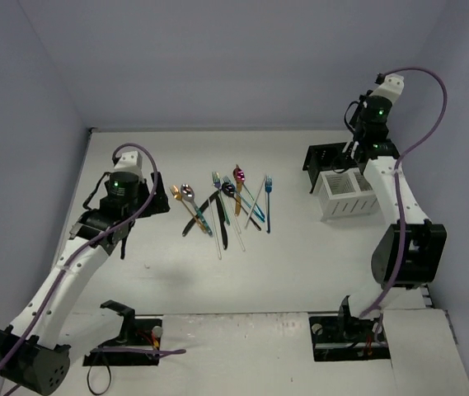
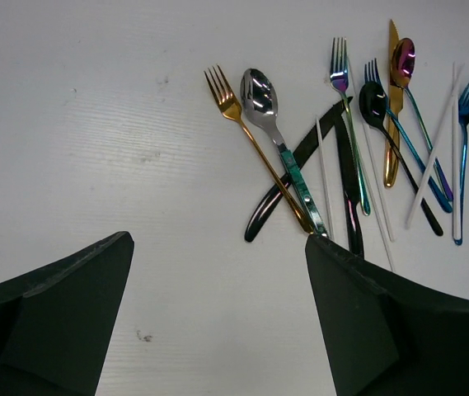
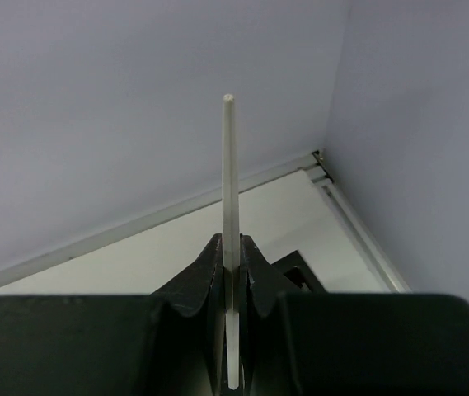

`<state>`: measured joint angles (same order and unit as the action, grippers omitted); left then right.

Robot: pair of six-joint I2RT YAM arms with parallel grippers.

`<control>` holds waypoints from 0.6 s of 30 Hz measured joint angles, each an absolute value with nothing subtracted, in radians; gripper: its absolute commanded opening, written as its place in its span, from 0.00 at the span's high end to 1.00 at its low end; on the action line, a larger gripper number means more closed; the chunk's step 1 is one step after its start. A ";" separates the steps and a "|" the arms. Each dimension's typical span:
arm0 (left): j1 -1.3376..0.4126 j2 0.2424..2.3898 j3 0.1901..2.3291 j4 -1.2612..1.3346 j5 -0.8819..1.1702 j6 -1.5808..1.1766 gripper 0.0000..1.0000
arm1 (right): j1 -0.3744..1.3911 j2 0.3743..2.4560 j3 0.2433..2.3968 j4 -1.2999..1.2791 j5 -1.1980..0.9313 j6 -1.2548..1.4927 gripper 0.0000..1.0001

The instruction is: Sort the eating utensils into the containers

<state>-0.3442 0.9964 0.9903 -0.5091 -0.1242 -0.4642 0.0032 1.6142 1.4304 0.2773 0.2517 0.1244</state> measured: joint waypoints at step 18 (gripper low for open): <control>-0.338 0.764 0.914 -0.538 -0.172 -0.347 0.17 | -0.110 1.885 1.498 0.310 0.225 0.083 0.88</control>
<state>-0.3383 0.7641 0.9142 -0.5381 -0.1722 -0.3472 -0.1098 1.8854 1.4984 0.3099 0.2247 0.0826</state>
